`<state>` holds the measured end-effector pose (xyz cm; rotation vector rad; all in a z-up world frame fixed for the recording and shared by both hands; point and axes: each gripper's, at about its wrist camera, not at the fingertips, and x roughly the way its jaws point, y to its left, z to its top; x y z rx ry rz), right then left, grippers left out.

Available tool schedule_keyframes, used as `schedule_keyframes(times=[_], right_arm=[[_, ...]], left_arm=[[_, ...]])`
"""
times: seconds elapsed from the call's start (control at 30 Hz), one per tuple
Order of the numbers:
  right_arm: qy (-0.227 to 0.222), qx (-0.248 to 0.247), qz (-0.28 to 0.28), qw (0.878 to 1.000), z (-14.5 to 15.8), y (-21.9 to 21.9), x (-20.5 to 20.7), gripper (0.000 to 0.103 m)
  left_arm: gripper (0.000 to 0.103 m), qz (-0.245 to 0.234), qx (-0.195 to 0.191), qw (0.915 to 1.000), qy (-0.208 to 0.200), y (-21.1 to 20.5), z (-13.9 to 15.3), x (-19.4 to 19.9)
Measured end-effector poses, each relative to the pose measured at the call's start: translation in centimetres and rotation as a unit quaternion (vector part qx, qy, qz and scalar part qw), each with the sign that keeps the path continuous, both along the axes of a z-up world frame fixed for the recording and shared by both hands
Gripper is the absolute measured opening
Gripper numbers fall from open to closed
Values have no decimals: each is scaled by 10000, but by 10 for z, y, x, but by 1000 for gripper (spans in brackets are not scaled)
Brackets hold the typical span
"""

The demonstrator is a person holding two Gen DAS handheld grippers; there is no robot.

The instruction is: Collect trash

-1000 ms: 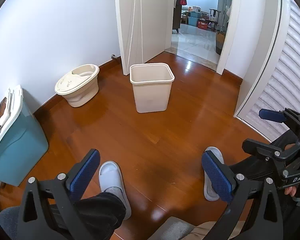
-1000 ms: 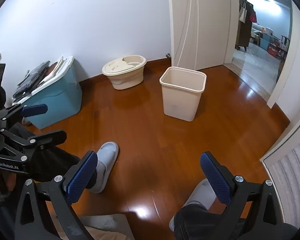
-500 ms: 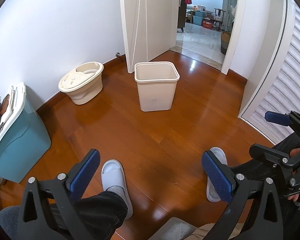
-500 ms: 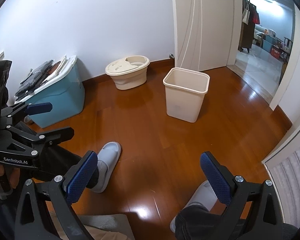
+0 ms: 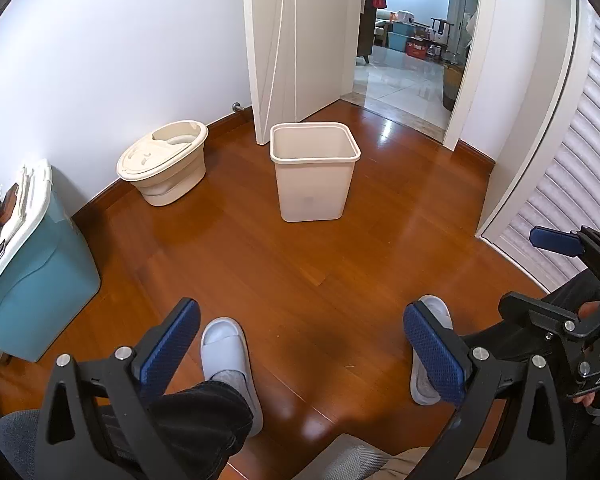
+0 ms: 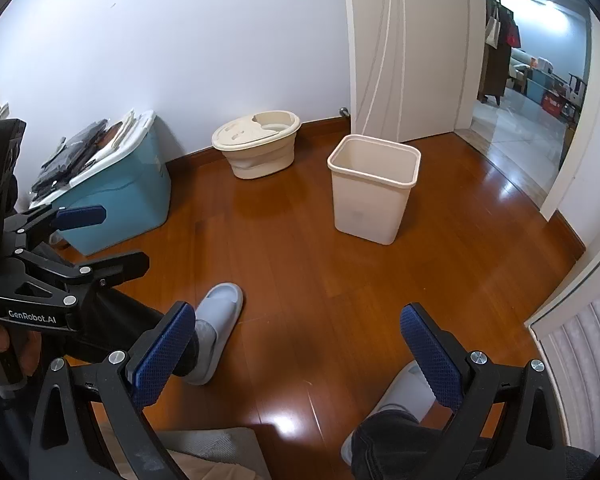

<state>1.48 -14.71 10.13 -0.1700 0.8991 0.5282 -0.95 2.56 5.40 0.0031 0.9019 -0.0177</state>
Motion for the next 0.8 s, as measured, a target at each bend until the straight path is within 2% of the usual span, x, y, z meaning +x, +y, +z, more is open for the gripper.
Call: schedule_keyframes(times=[0.8], right_arm=[[-6,-19,52,10000,-1,3,-2,103]], left_arm=[[103,54,67,10000,-6,-1,0,-2]])
